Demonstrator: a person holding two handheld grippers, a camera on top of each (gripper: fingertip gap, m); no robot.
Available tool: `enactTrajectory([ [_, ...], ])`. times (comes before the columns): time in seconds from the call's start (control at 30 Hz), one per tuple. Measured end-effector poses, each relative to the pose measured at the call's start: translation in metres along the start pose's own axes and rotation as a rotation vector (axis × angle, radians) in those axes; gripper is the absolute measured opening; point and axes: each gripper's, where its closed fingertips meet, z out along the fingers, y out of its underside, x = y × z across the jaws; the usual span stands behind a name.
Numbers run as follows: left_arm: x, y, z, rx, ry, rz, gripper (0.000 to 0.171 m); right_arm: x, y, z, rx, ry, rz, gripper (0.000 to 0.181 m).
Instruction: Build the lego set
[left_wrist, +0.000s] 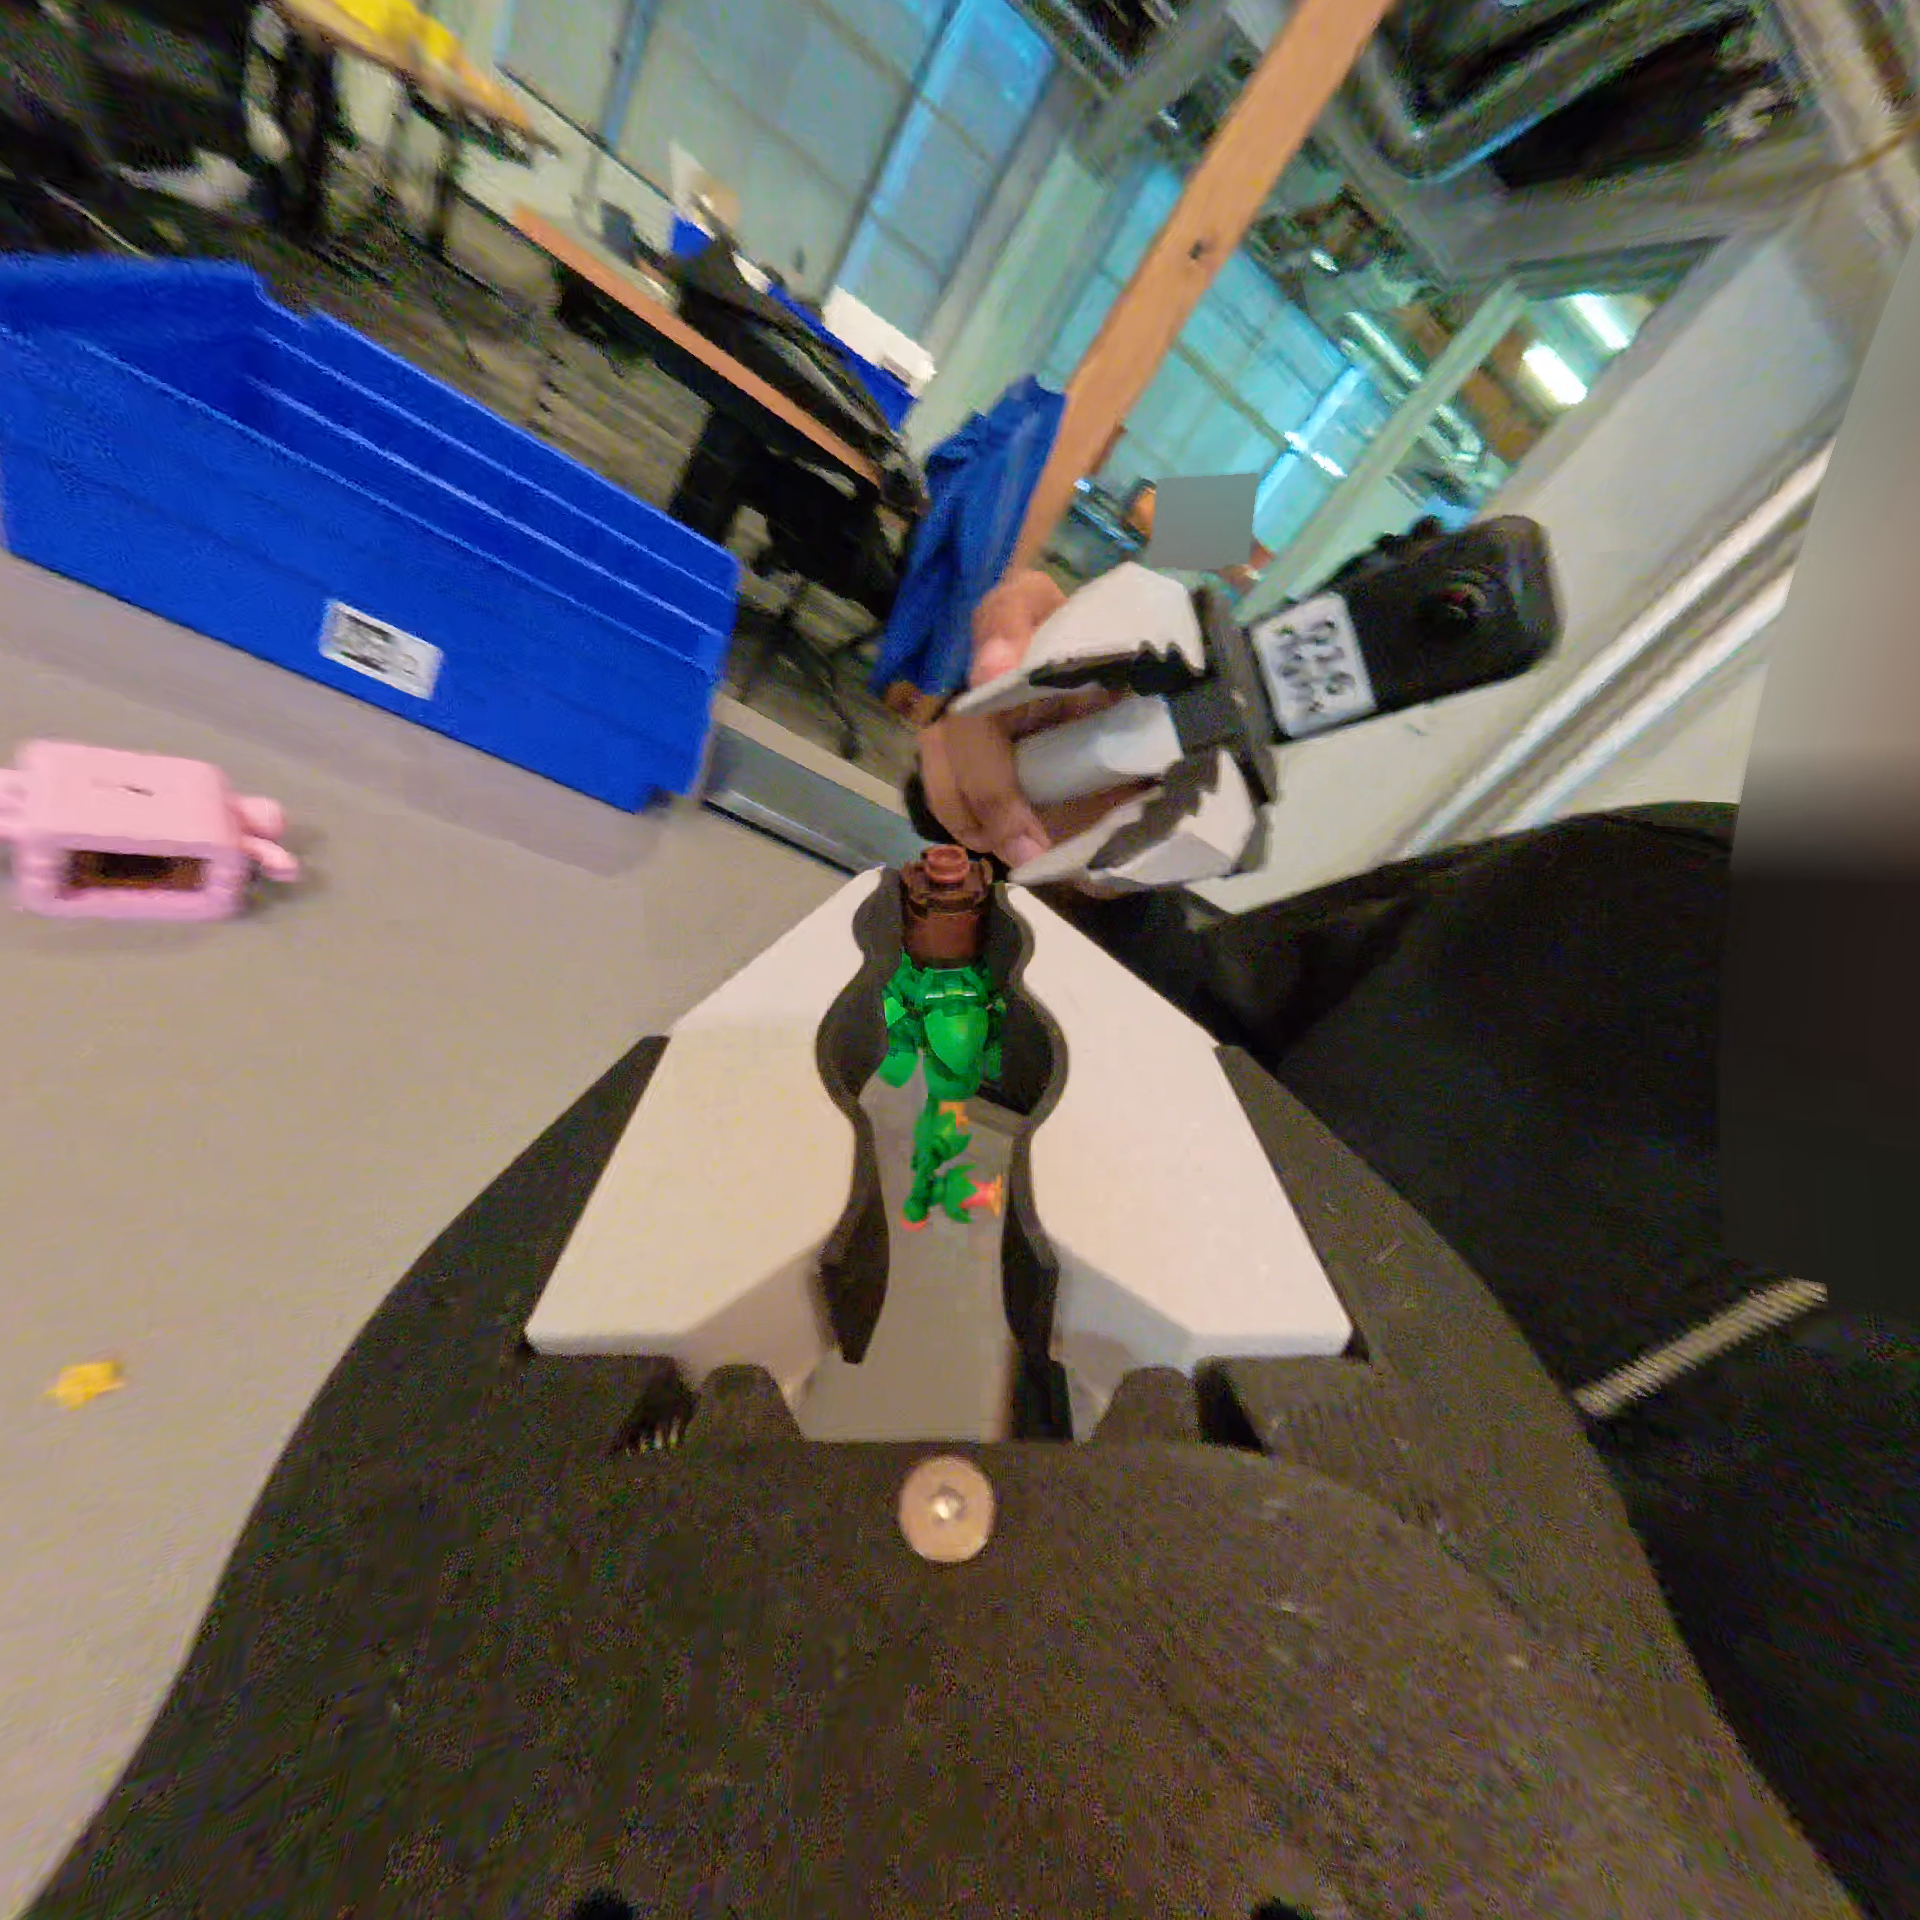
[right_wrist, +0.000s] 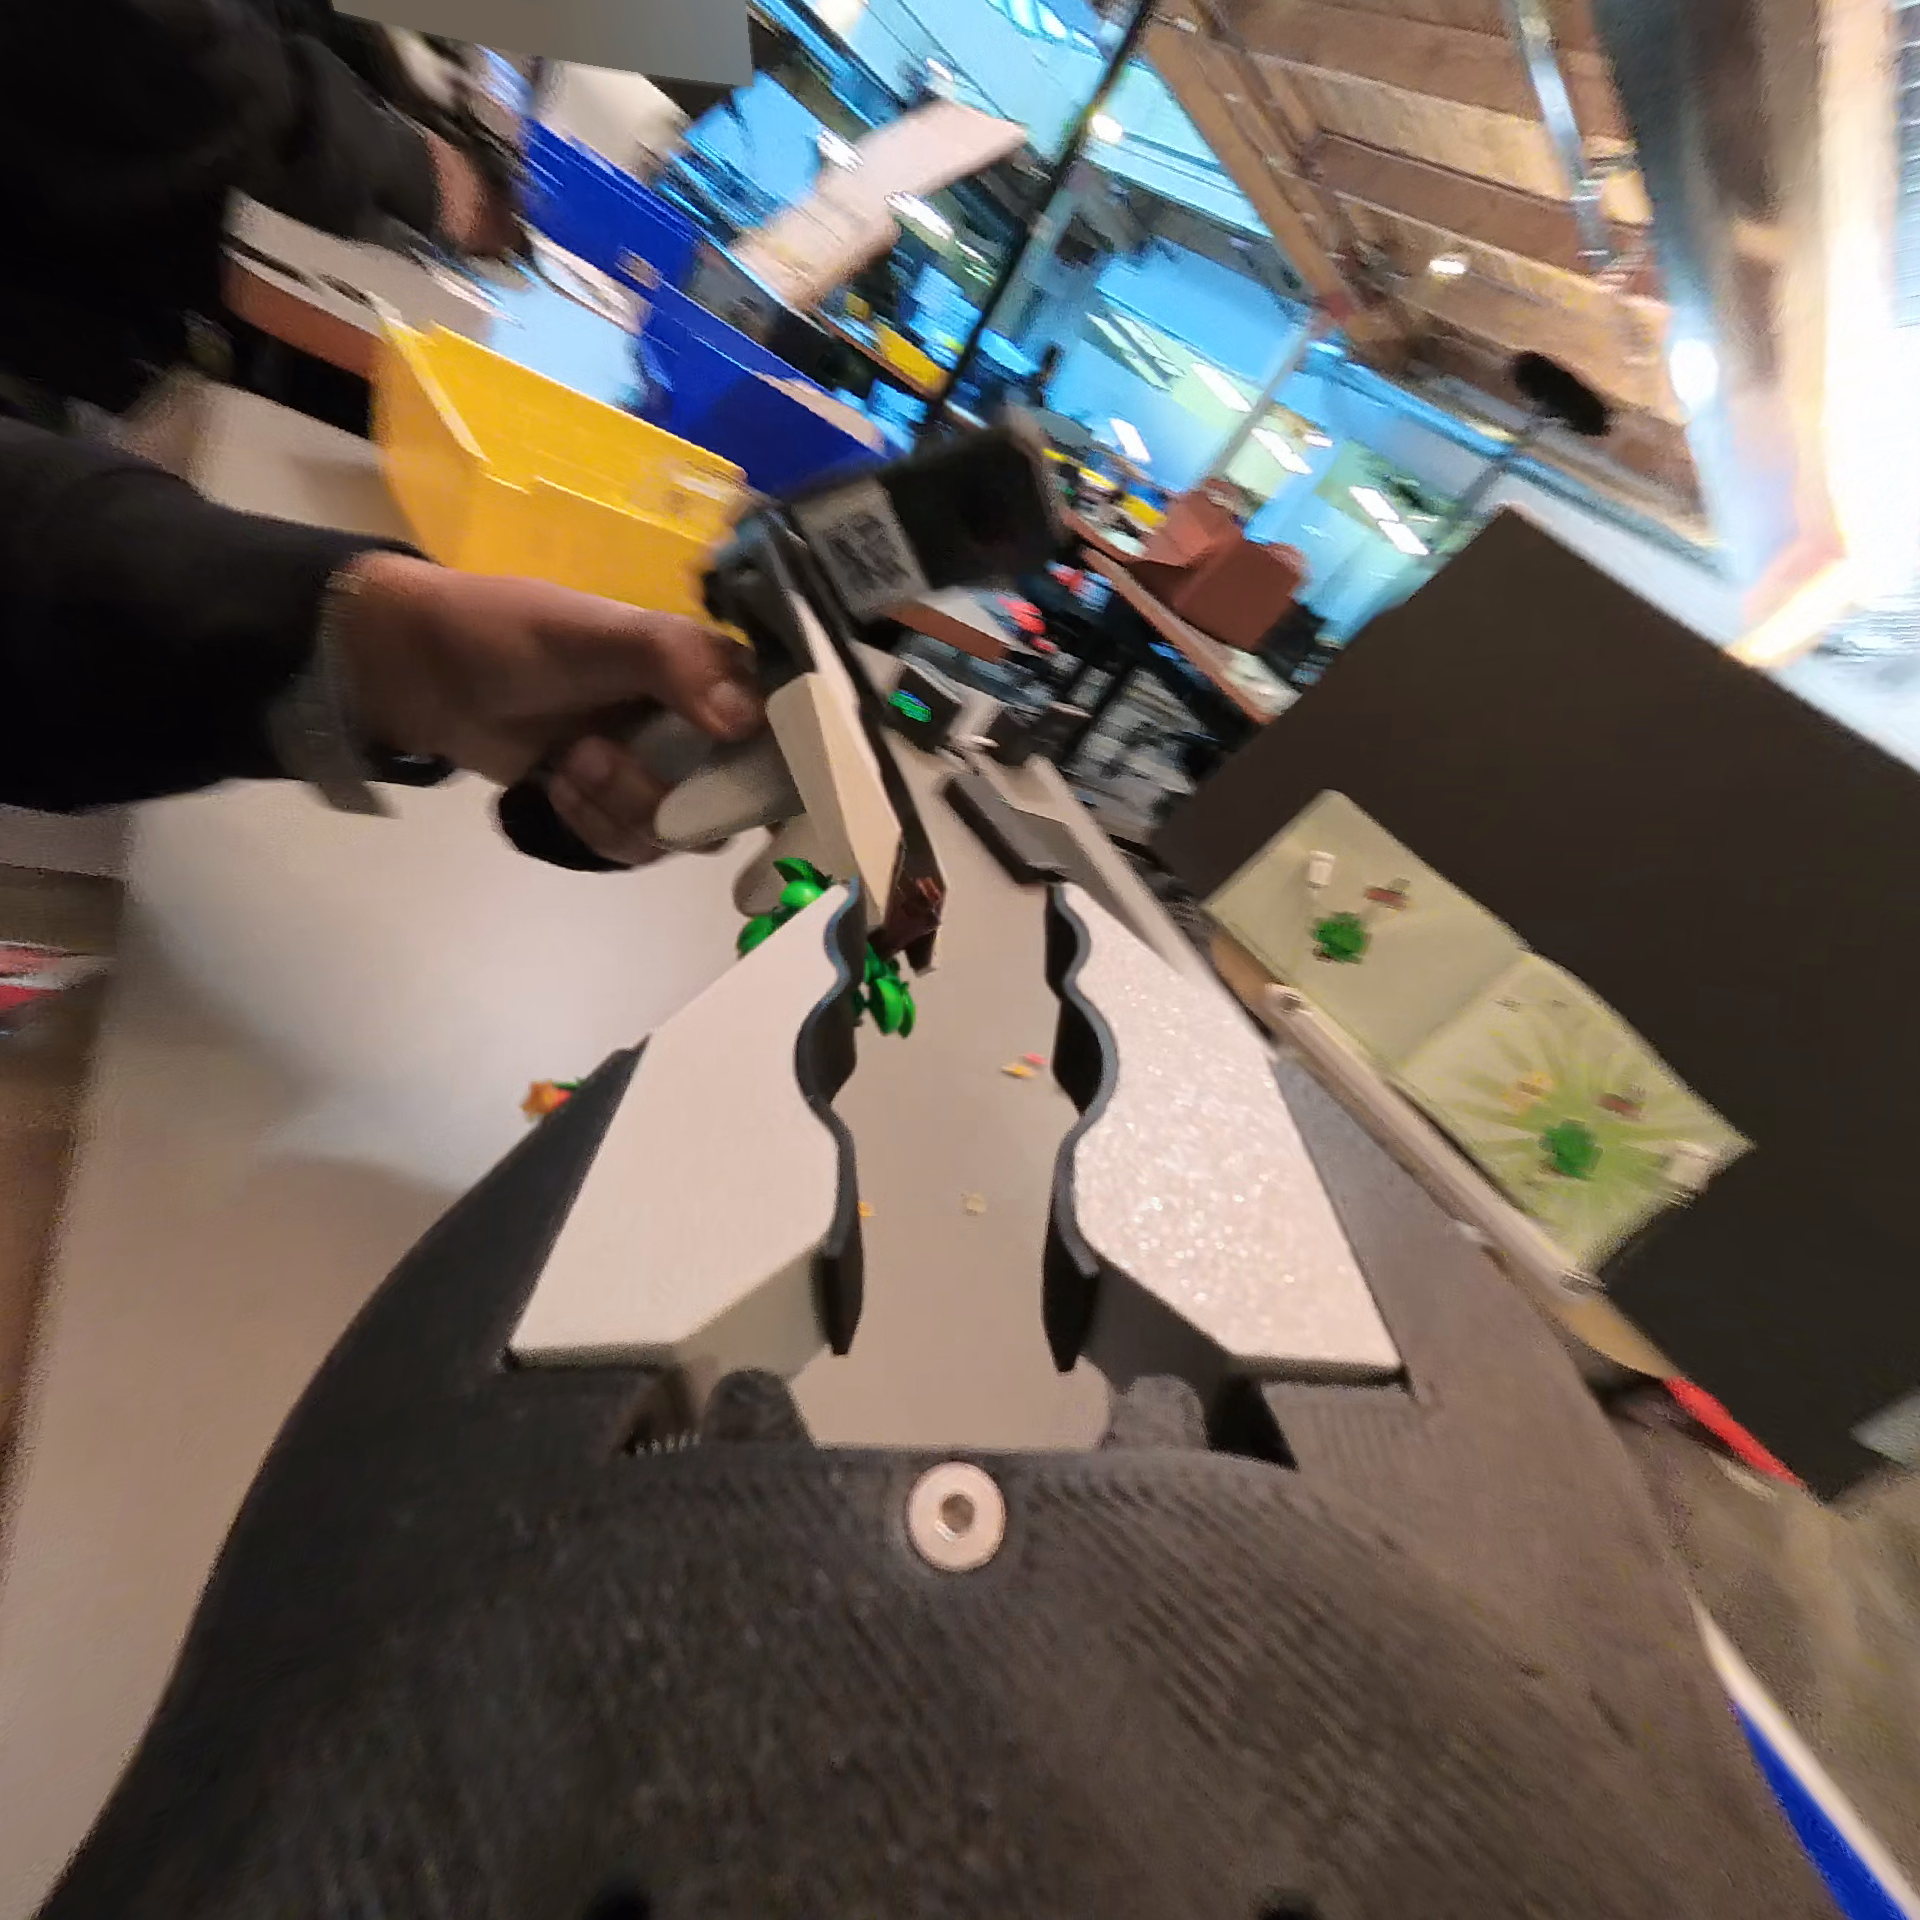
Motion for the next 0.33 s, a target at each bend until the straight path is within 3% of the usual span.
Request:
enactTrajectory([
  [0.17,0.044,0.005,0.003,-0.038,0.357,-0.188,0.013,-0.021,-0.013,-0.019,0.121,-0.270,0.202,0.034],
  [0.33,0.060,0.006,0.007,-0.041,0.507,-0.305,0.013,-0.033,-0.037,-0.035,0.258,-0.434,0.314,0.044],
])
